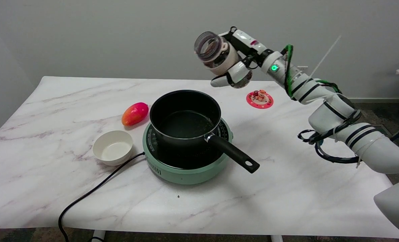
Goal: Pour the contents of the bottle into the soup pot.
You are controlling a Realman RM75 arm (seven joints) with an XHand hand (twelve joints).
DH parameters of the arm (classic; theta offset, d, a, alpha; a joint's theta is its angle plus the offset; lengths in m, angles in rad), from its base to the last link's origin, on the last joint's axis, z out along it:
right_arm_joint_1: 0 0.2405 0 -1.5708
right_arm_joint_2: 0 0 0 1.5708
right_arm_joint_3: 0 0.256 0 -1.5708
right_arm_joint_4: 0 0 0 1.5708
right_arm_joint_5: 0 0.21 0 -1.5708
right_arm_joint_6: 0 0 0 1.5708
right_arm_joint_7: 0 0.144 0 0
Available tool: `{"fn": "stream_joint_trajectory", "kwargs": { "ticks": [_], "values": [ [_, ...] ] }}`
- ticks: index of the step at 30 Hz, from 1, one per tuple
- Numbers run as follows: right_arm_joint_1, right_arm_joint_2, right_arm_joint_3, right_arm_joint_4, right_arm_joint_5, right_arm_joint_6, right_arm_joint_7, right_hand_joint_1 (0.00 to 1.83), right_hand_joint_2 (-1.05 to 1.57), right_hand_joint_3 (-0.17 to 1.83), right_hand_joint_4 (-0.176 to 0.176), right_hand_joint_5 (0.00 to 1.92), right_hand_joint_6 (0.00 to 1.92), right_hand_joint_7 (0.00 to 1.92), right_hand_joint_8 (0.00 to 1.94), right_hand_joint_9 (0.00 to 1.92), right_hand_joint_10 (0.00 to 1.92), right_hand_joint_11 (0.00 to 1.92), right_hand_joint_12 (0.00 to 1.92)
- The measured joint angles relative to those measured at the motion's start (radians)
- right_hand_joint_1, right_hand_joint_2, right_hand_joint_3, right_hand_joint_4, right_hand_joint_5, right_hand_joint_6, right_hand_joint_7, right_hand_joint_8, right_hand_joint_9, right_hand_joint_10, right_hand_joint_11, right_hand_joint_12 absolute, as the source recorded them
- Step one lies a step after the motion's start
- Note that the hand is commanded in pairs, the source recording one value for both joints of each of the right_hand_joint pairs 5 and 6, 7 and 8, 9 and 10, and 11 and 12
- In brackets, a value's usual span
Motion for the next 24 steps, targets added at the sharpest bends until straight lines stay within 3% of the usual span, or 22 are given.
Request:
{"fn": "stream_joint_trajectory", "kwargs": {
  "ticks": [13, 24],
  "values": [
    [-0.043, -0.014, 0.014, 0.253, -0.361, -0.201, -0.045, 1.43, 1.15, 0.44, 0.000, 1.92, 1.92, 1.92, 1.92, 1.31, 1.31, 1.17, 1.17],
    [-0.162, -0.011, 0.113, 0.420, -0.508, -0.267, -0.158, 1.41, 1.18, 0.44, 0.000, 1.92, 1.92, 1.92, 1.92, 1.32, 1.32, 1.17, 1.17]
  ]
}}
